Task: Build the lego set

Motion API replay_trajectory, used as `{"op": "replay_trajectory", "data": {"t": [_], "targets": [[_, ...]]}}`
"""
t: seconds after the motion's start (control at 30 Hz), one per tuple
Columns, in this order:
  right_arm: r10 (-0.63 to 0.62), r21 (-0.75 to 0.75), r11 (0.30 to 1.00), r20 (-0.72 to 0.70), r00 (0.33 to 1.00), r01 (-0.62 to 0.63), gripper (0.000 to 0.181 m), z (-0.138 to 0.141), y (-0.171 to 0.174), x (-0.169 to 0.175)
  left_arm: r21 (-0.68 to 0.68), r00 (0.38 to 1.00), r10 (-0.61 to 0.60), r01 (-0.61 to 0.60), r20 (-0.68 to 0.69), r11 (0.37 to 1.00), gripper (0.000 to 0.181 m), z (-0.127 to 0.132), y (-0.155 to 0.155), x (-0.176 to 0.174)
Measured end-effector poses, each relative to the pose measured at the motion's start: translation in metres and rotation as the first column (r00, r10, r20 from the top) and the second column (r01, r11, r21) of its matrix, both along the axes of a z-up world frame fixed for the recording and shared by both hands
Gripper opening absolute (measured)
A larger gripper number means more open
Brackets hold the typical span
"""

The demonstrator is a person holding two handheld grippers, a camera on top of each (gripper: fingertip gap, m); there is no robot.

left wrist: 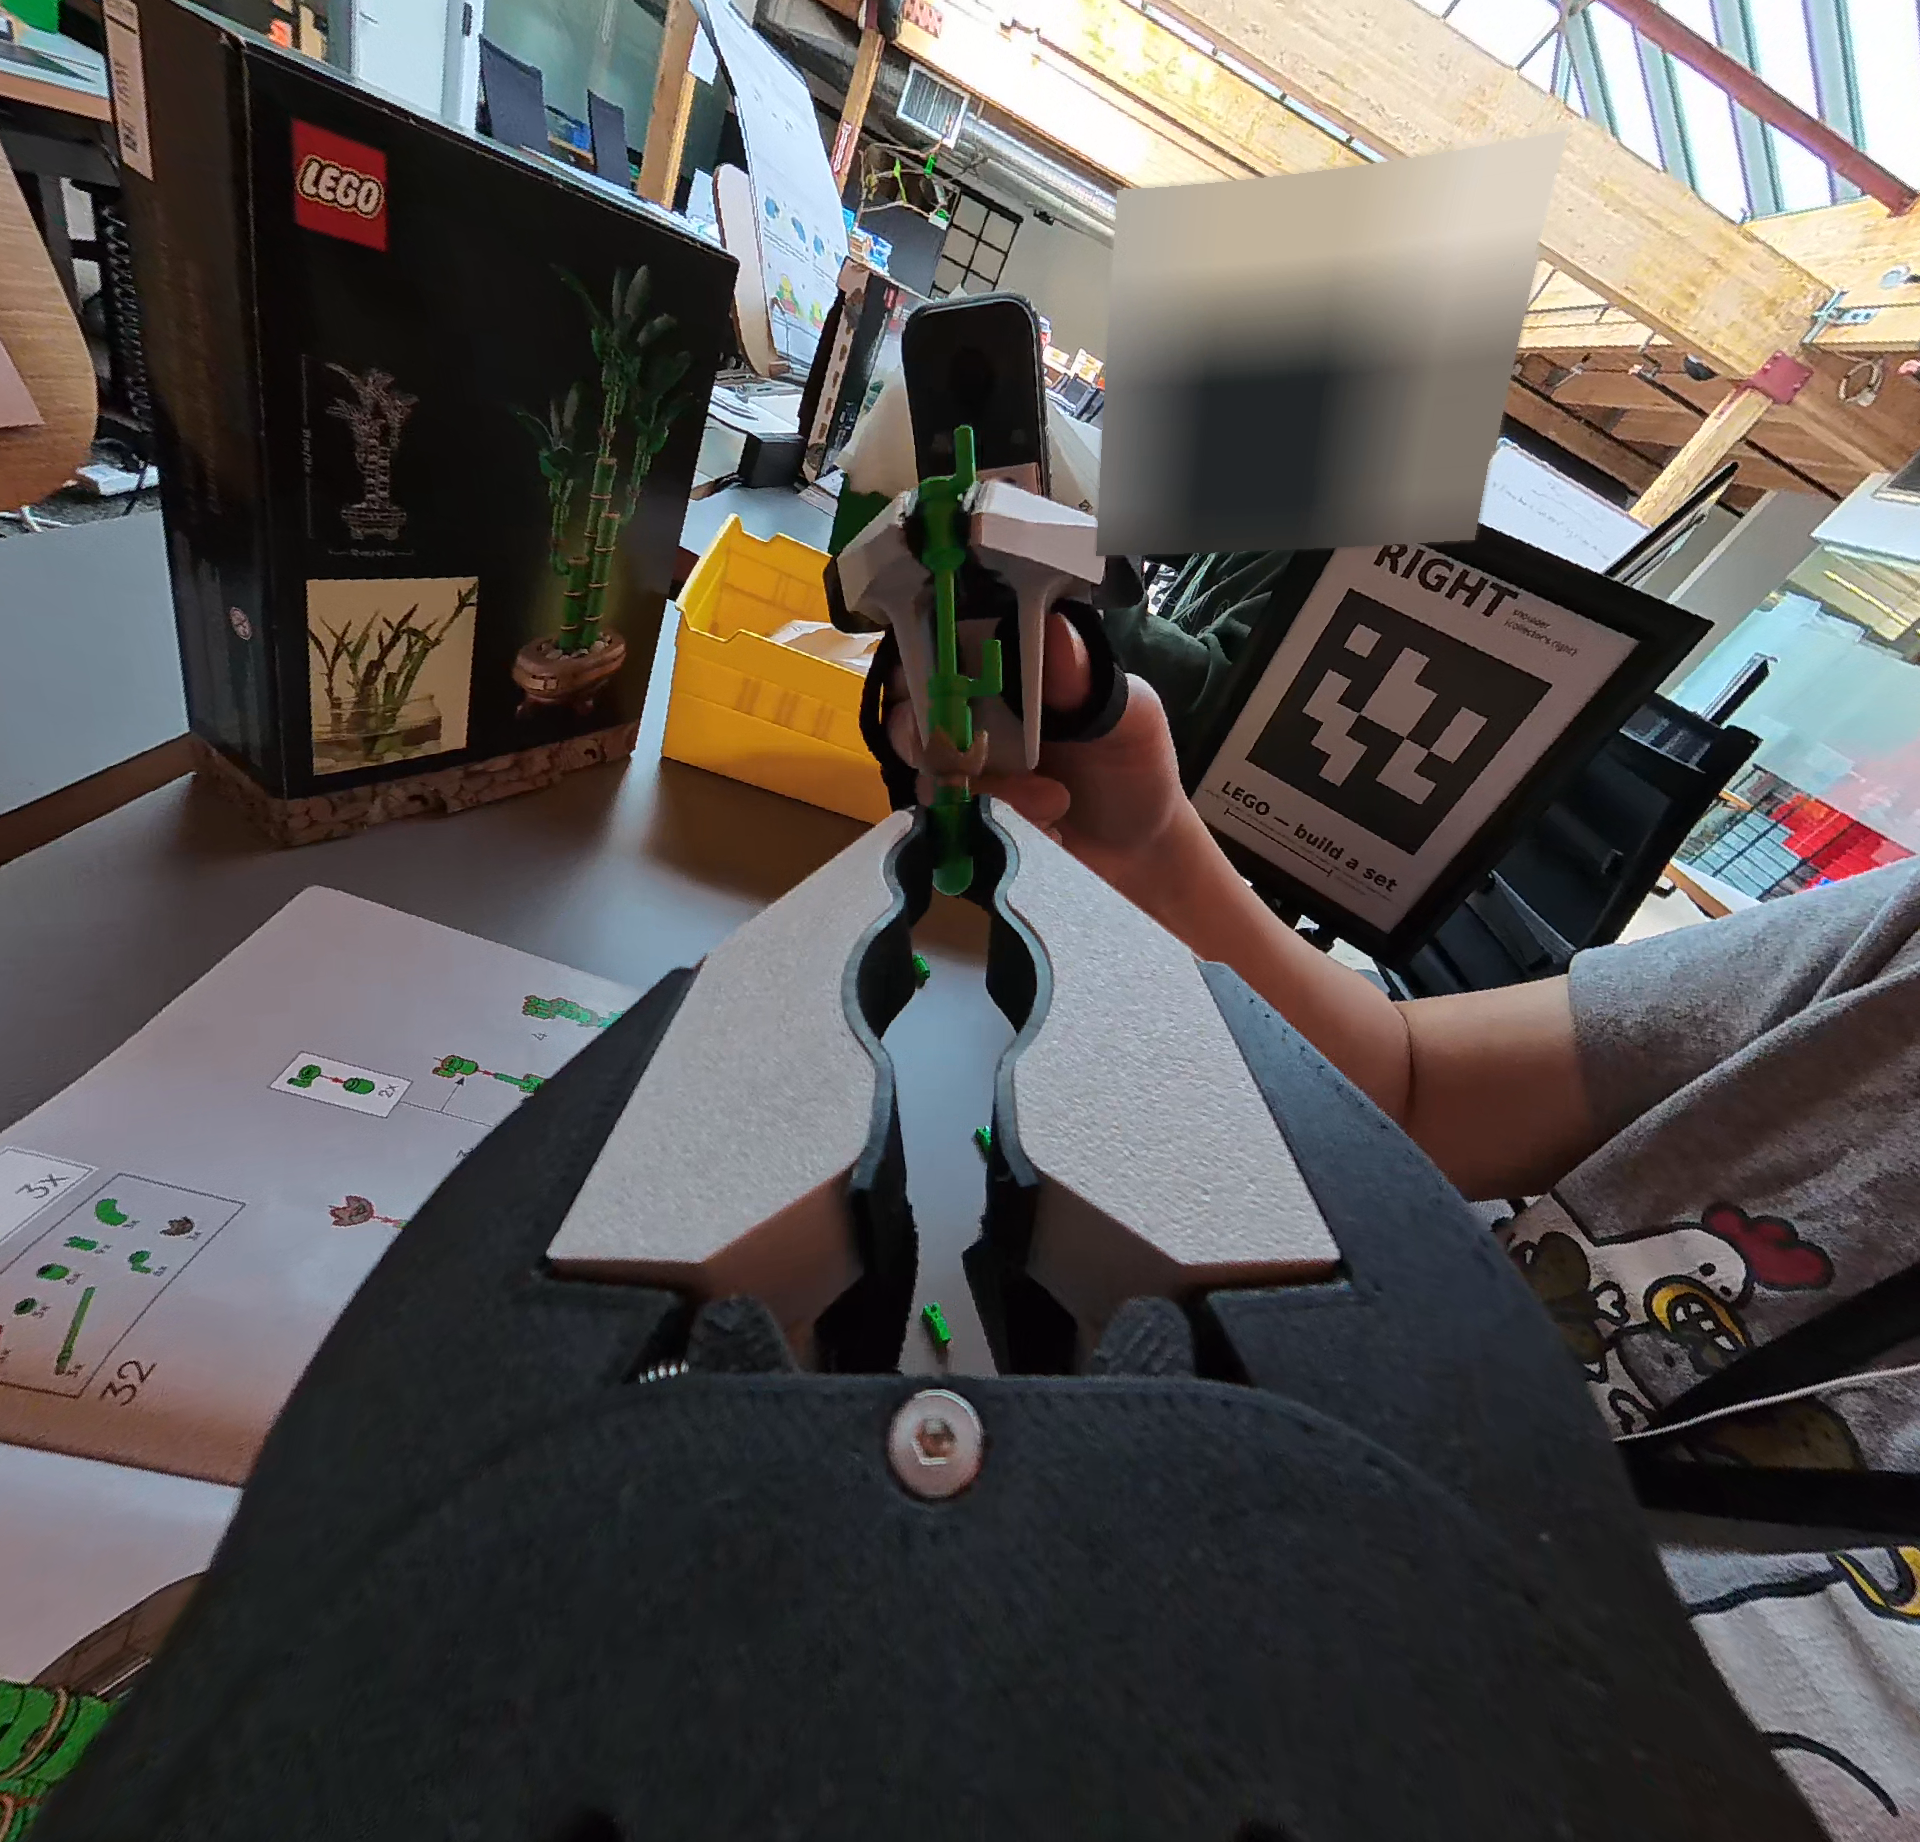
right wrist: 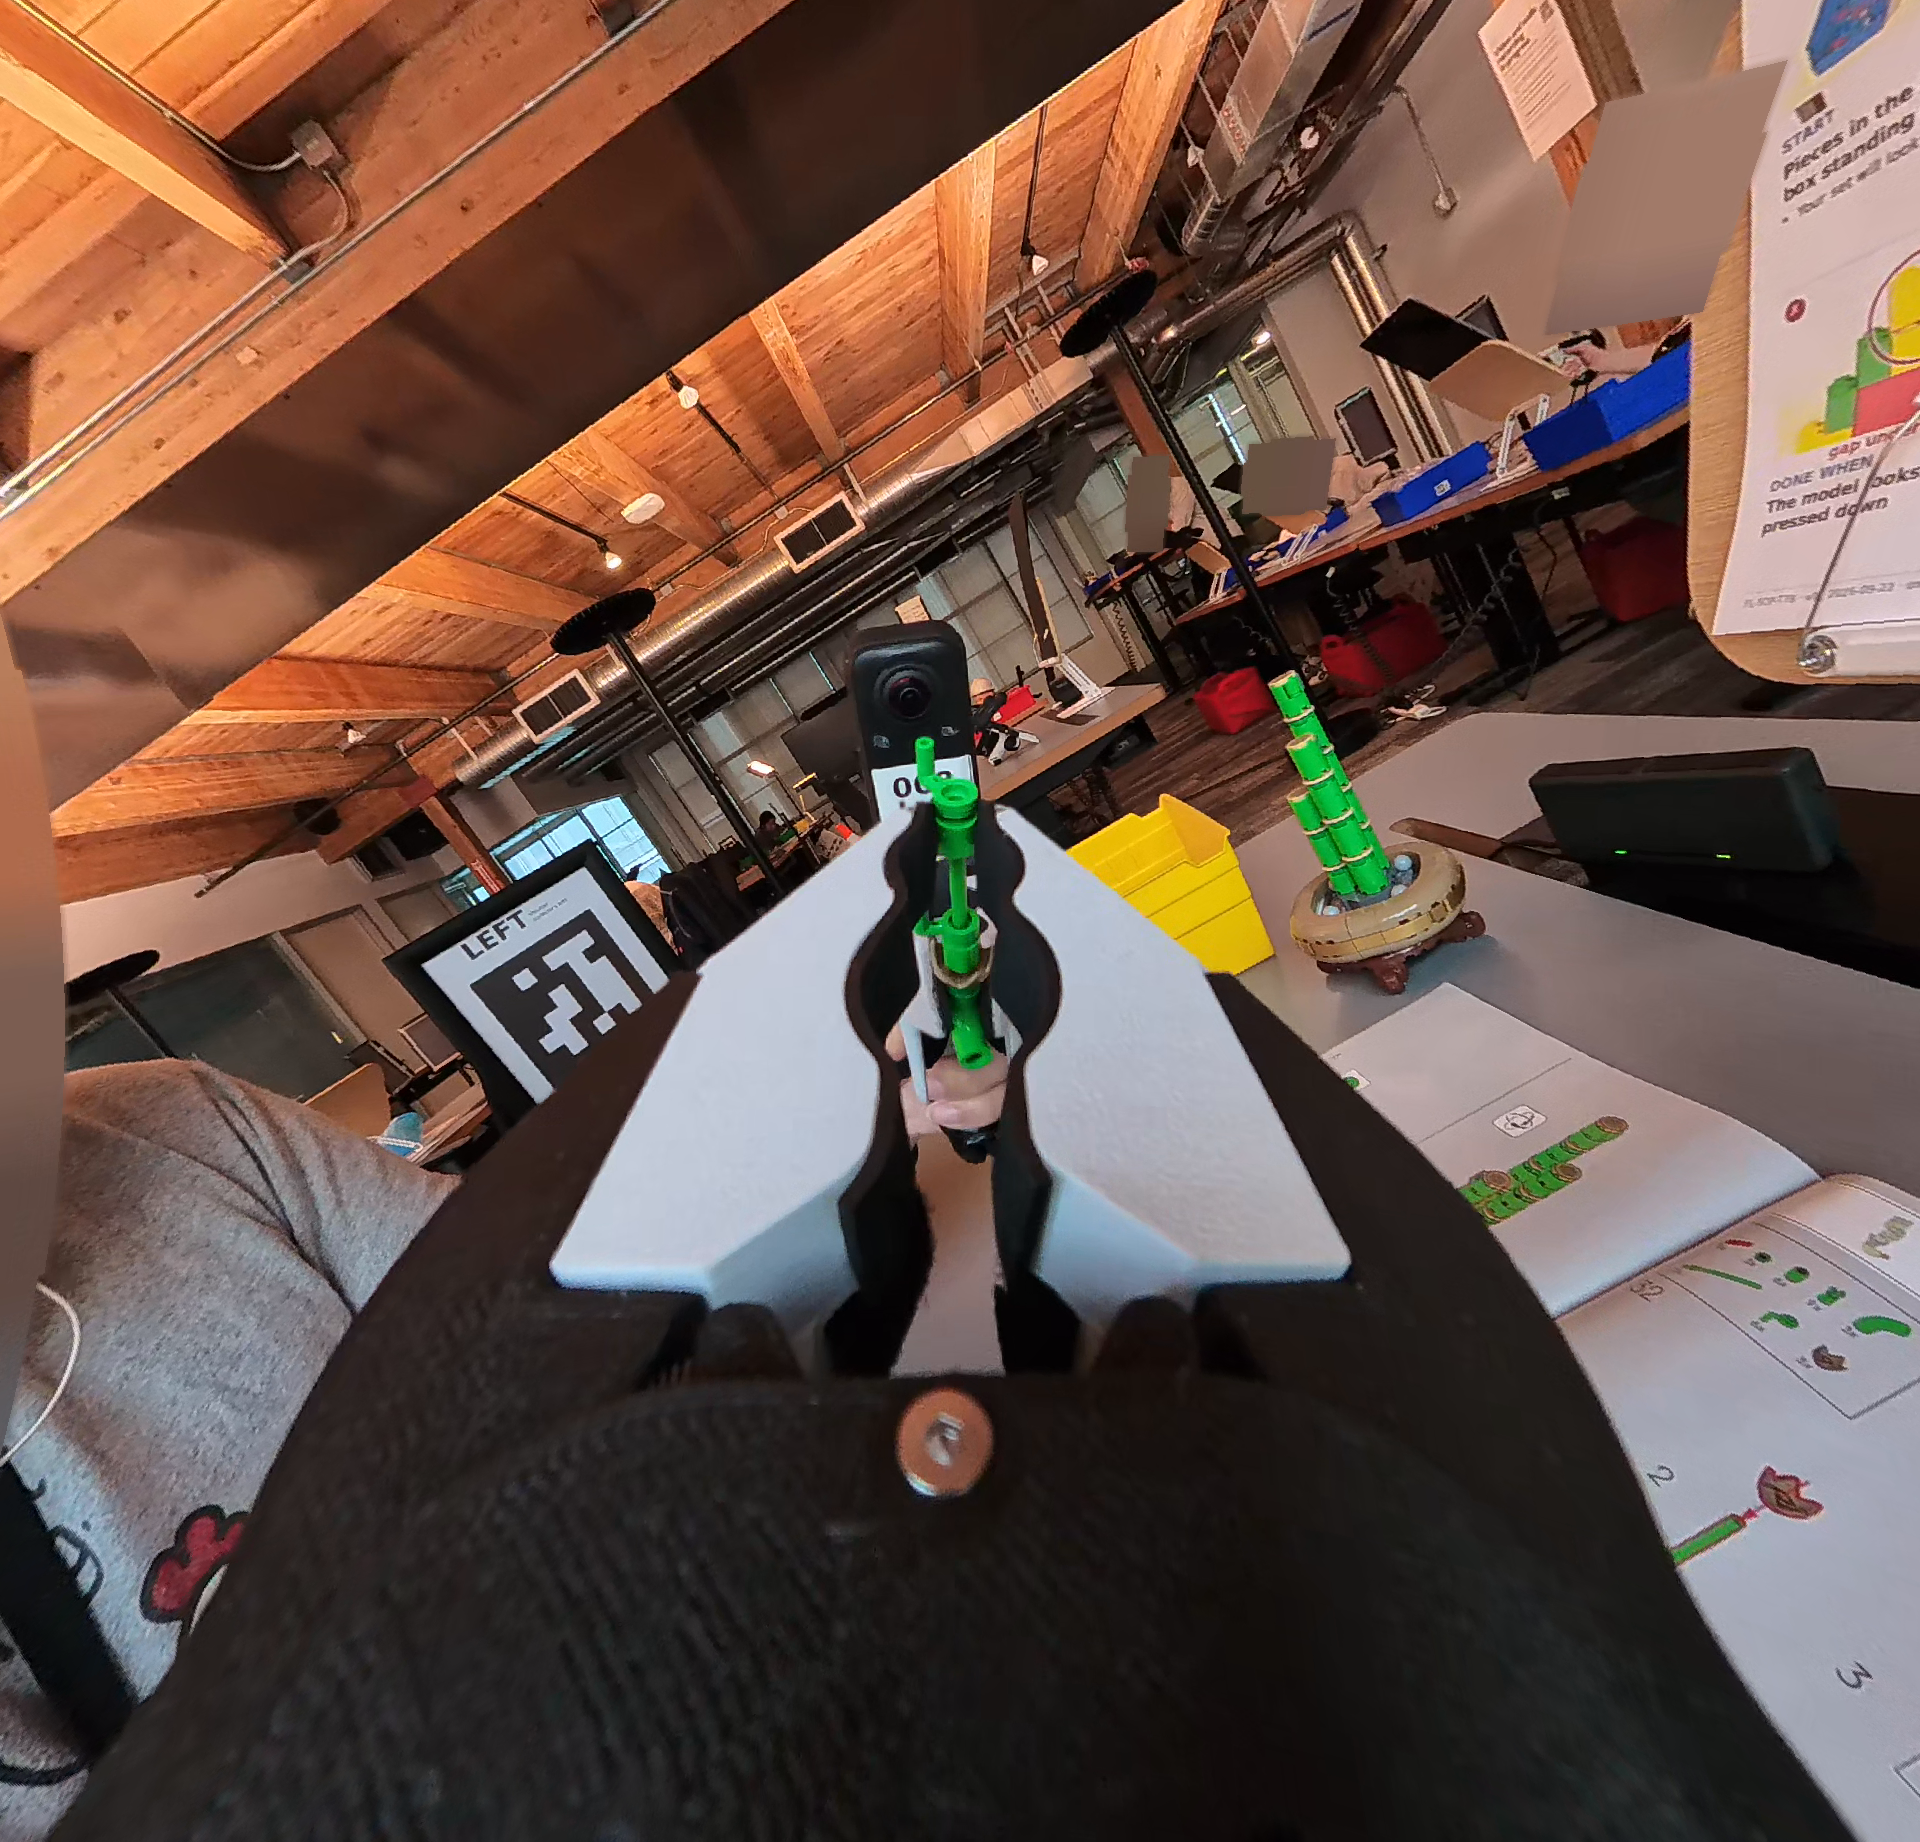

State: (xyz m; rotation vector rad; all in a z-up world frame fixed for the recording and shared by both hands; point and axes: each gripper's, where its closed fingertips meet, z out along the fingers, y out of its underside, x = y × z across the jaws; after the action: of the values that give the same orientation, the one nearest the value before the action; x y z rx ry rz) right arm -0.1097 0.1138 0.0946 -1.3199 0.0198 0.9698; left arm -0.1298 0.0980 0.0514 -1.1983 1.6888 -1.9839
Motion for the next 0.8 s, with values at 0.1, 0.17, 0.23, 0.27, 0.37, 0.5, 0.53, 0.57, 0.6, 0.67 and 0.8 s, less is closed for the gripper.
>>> {"op": "replay_trajectory", "data": {"t": [0.1,0.17,0.23,0.27,0.37,0.5,0.53,0.57,0.6,0.67,0.8], "targets": [[-0.002,-0.003,1.0,0.004,1.0,0.002,0.006,0.0,0.0,0.0,0.0,1.0,0.001,-0.001,0.0,1.0,0.005,0.0,0.0,0.0],[-0.007,-0.006,1.0,0.007,1.0,0.007,0.006,0.0,0.0,0.0,-0.001,1.0,0.002,-0.002,-0.001,1.0,0.005,0.0,0.0,0.001],[-0.002,-0.006,1.0,0.006,1.0,0.002,0.006,0.0,0.0,-0.001,-0.004,1.0,-0.004,0.004,-0.002,1.0,0.005,-0.001,-0.001,0.0],[-0.002,-0.009,1.0,0.009,1.0,0.002,0.006,-0.001,0.001,-0.001,-0.003,1.0,-0.005,0.005,-0.003,1.0,0.005,-0.001,-0.001,0.0],[-0.007,-0.004,1.0,0.01,1.0,0.007,0.006,0.0,0.001,-0.001,-0.017,1.0,-0.011,0.011,0.001,1.0,0.005,0.001,0.0,-0.001],[-0.007,-0.01,1.0,0.023,1.0,0.007,0.006,-0.002,0.001,0.0,-0.018,1.0,-0.023,0.023,-0.006,1.0,0.005,-0.001,-0.001,0.0],[-0.007,-0.01,1.0,0.03,1.0,0.007,0.006,-0.003,0.001,0.0,-0.013,0.999,-0.03,0.03,-0.014,0.999,0.006,-0.004,-0.002,0.0],[-0.003,-0.005,1.0,0.029,1.0,0.003,0.006,-0.003,0.001,0.0,-0.005,1.0,-0.029,0.029,-0.004,1.0,0.005,-0.004,-0.003,0.001],[0.005,-0.007,1.0,0.029,1.0,-0.005,0.006,-0.003,0.0,0.0,-0.003,1.0,-0.03,0.03,0.006,1.0,0.005,-0.005,-0.004,0.002],[0.0,-0.024,1.0,0.063,0.998,0.002,0.006,-0.007,0.0,0.002,-0.005,0.999,-0.04,0.04,-0.002,0.999,0.006,-0.008,-0.006,0.003],[-0.017,-0.031,0.999,0.098,0.995,0.02,0.007,-0.009,-0.003,0.003,-0.027,0.998,-0.068,0.067,-0.002,0.997,0.006,-0.011,-0.01,0.005]]}}
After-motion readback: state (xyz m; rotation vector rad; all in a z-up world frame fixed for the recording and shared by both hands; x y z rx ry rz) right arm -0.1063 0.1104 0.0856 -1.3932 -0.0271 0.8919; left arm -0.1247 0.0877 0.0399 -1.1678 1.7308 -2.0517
